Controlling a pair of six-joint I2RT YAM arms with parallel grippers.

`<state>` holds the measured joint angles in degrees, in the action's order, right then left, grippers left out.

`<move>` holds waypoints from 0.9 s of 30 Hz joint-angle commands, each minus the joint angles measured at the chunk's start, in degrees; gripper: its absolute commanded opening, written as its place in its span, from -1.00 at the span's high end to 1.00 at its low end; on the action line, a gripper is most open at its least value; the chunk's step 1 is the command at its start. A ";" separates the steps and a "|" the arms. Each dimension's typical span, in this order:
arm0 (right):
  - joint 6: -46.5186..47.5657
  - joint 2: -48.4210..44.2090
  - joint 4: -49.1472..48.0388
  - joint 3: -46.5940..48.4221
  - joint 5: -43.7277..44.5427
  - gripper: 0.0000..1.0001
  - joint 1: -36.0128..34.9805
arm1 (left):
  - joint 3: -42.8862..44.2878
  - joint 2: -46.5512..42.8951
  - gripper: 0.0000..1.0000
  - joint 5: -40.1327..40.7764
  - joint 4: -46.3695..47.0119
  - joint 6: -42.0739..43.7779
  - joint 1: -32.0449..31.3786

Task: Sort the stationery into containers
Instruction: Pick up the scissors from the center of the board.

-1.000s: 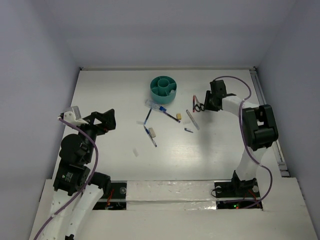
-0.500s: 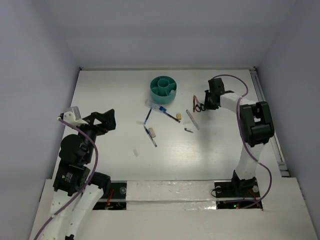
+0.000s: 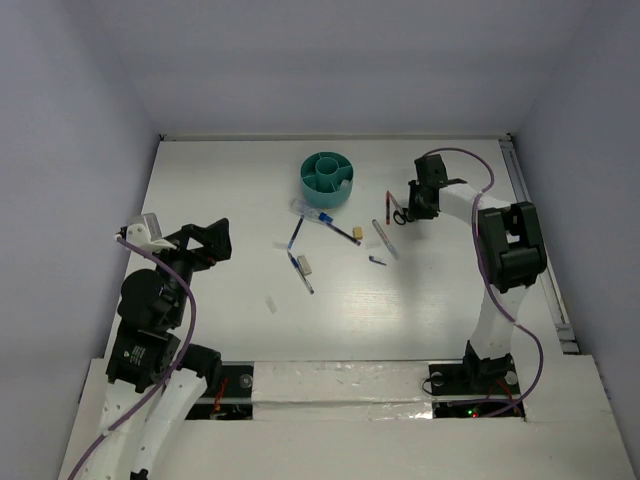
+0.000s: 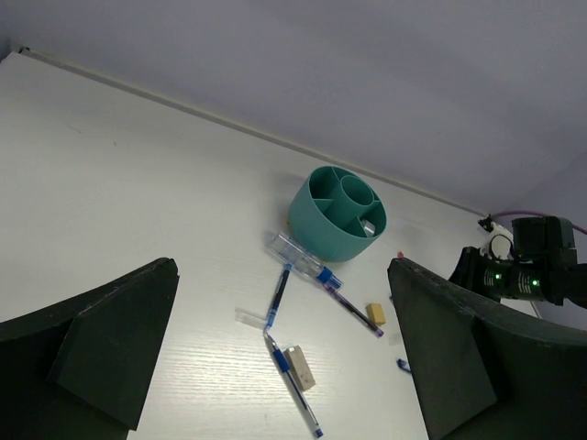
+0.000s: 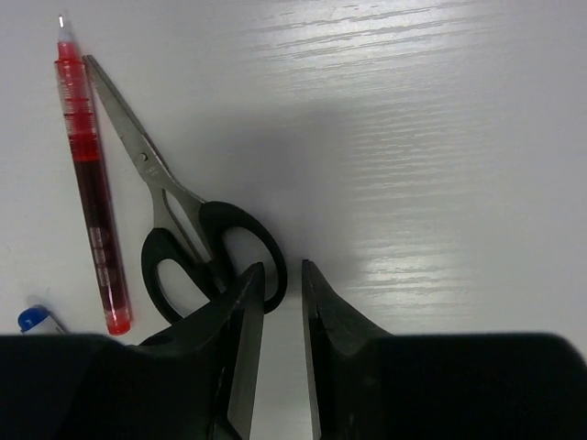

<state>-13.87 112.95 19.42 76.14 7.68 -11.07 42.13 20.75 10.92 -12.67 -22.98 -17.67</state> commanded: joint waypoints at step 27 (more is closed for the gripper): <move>1.13 -27.68 -2.89 -10.91 -4.32 1.00 -6.13 | -3.02 7.98 -0.98 -26.98 17.40 -7.51 -0.35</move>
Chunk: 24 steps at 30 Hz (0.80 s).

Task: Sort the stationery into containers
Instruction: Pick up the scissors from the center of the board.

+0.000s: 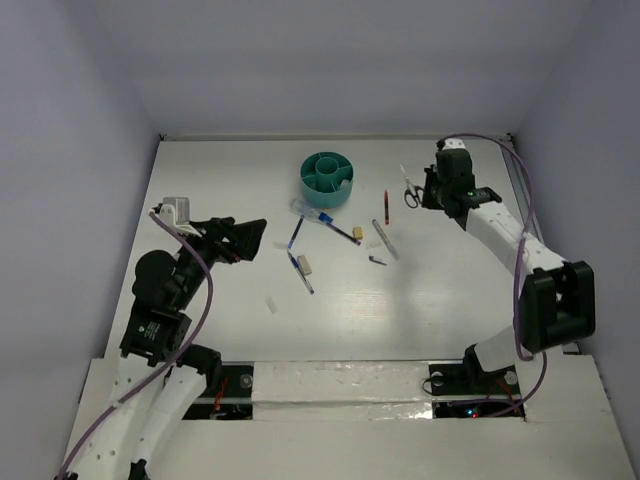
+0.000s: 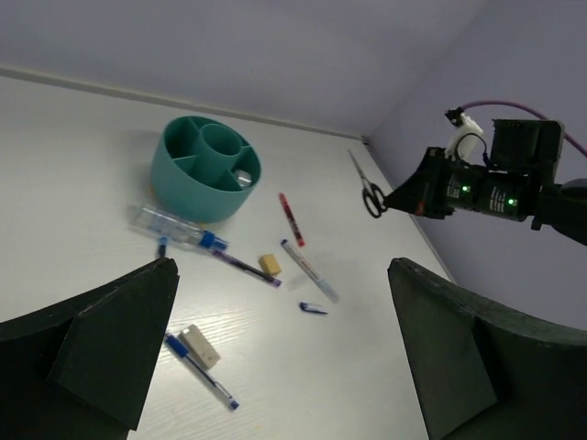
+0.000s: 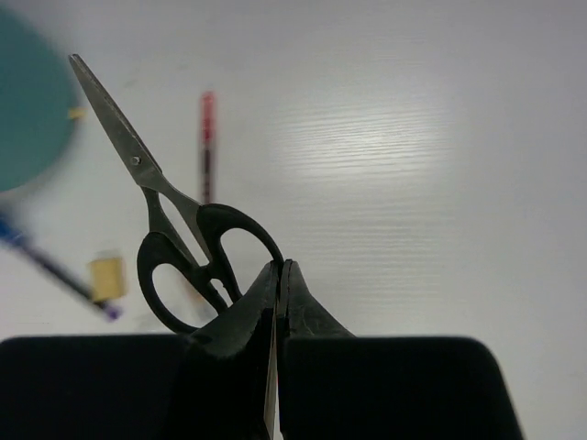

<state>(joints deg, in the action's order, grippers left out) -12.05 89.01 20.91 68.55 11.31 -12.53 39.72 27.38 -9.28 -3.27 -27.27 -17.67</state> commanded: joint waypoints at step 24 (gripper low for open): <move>7.39 -12.64 2.03 -6.24 -21.24 1.00 -27.46 | -7.38 30.01 -0.15 -22.27 29.89 -15.62 -7.64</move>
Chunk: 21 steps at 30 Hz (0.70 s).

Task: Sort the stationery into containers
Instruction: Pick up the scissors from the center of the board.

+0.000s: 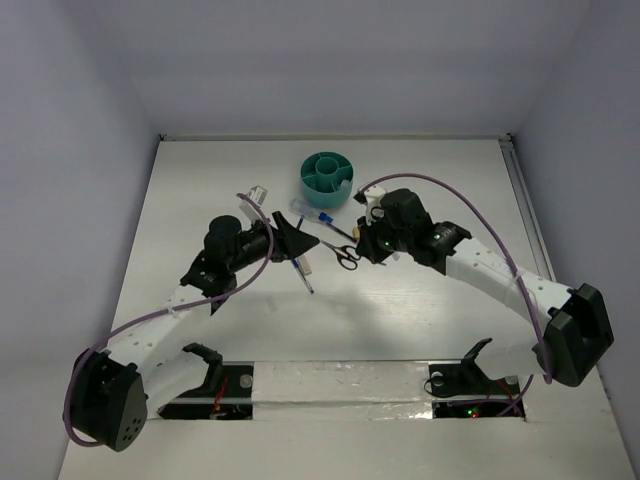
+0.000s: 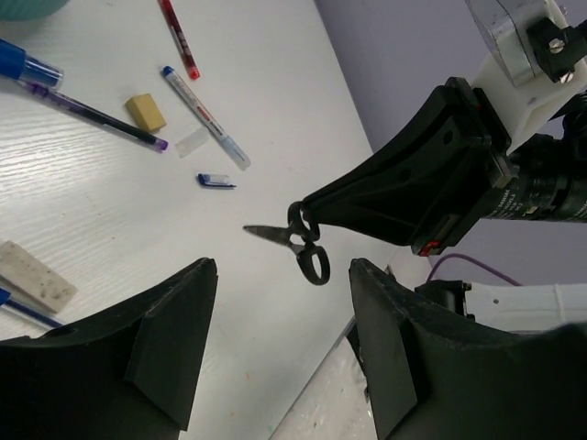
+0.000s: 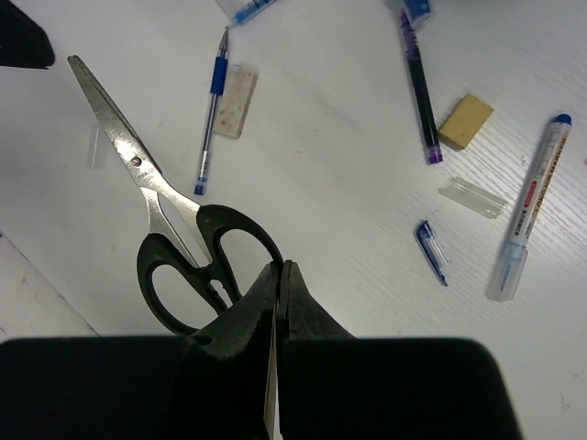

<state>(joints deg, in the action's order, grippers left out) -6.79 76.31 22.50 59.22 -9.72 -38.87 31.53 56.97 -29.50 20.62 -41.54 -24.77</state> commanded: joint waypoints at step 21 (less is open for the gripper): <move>4.50 2.17 2.46 7.05 1.27 1.00 -5.51 | 0.03 6.93 0.22 -6.19 11.98 -4.78 -3.53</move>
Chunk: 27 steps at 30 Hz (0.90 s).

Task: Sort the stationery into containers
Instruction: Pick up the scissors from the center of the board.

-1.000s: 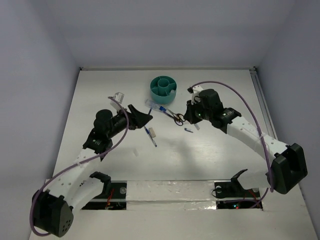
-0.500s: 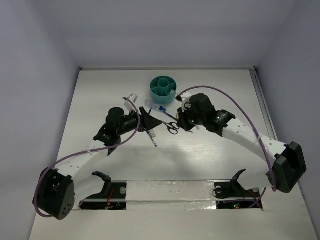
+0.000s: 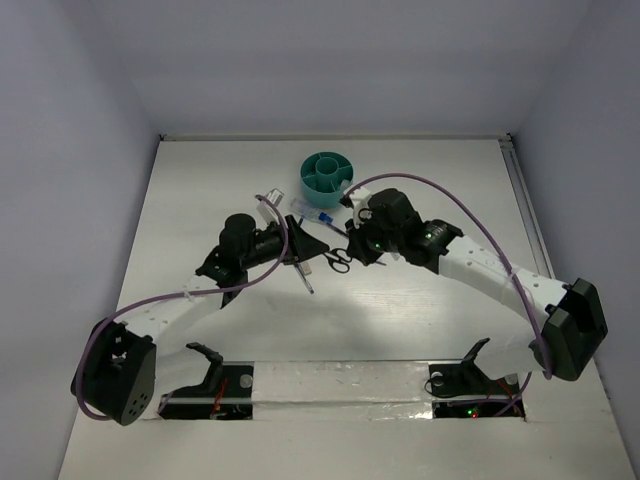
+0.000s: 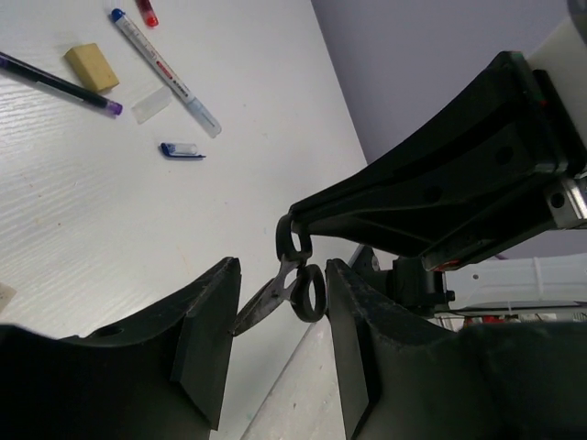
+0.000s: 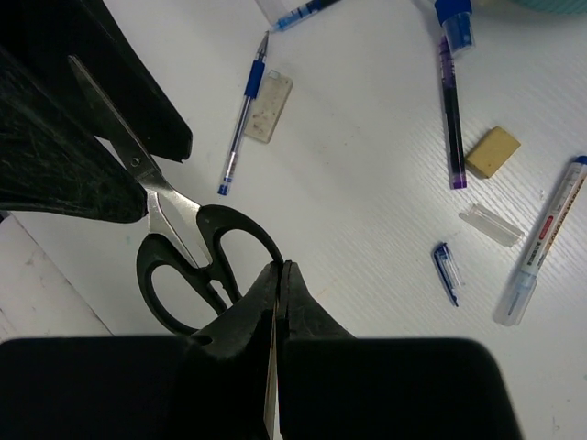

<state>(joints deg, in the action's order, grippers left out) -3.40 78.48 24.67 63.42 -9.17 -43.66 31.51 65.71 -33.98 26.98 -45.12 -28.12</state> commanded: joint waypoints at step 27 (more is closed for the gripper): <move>-1.77 -2.18 -3.03 2.86 7.93 0.81 -1.25 | -1.97 -4.44 1.00 -1.19 9.12 -3.47 -0.18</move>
<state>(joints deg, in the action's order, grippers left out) -2.83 78.70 25.26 64.36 -5.43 -44.36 30.85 64.71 -34.50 30.48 -47.46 -28.12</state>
